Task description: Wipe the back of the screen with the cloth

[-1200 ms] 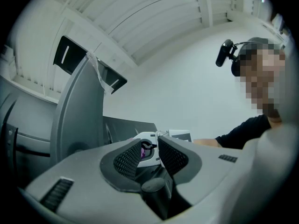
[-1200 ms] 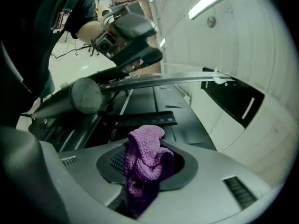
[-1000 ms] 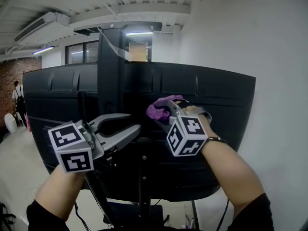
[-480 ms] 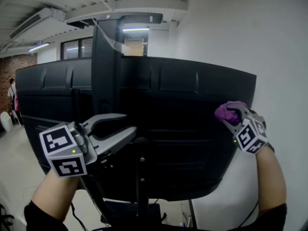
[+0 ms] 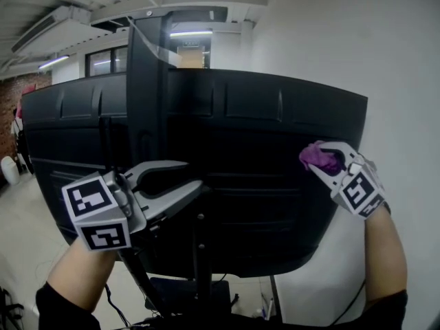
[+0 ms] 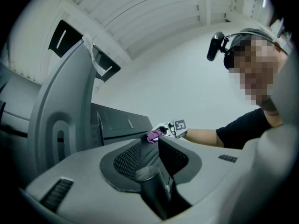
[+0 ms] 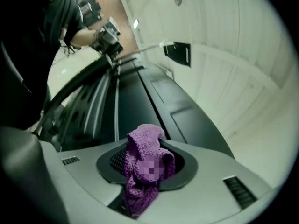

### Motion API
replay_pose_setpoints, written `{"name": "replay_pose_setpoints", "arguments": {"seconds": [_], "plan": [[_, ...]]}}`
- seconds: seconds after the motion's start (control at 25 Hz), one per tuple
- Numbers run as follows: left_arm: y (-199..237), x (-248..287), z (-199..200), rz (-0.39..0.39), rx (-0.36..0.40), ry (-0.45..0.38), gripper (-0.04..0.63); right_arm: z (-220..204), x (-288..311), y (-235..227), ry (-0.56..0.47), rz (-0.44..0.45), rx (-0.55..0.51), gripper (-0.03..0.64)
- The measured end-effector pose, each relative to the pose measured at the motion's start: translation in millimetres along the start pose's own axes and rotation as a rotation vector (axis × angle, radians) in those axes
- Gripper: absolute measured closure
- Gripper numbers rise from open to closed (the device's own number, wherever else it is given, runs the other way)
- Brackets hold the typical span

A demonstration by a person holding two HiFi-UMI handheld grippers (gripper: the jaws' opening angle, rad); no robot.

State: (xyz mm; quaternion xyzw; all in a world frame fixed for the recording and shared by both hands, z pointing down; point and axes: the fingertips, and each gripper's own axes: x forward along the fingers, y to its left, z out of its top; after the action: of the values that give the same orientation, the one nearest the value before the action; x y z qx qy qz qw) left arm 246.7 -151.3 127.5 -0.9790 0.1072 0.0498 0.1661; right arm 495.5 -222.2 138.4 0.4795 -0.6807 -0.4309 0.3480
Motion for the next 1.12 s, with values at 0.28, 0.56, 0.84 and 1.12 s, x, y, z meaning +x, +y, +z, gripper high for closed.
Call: {"name": "replay_pose_setpoints", "arguments": {"seconds": [0.28, 0.56, 0.84, 1.12], "plan": [[1, -2, -12, 0.022, 0.001, 0.011, 0.494, 151, 75, 67, -0.218, 0.325, -0.086, 0.49], [-12, -20, -12, 0.035, -0.012, 0.017, 0.494, 175, 118, 105, -0.053, 0.402, -0.338, 0.489], [-12, -28, -13, 0.023, -0.02, 0.01, 0.494, 124, 101, 91, 0.019, 0.417, -0.233, 0.491], [-19, -23, -19, -0.015, -0.03, 0.016, 0.494, 12, 46, 44, 0.172, 0.313, -0.078, 0.491]]}}
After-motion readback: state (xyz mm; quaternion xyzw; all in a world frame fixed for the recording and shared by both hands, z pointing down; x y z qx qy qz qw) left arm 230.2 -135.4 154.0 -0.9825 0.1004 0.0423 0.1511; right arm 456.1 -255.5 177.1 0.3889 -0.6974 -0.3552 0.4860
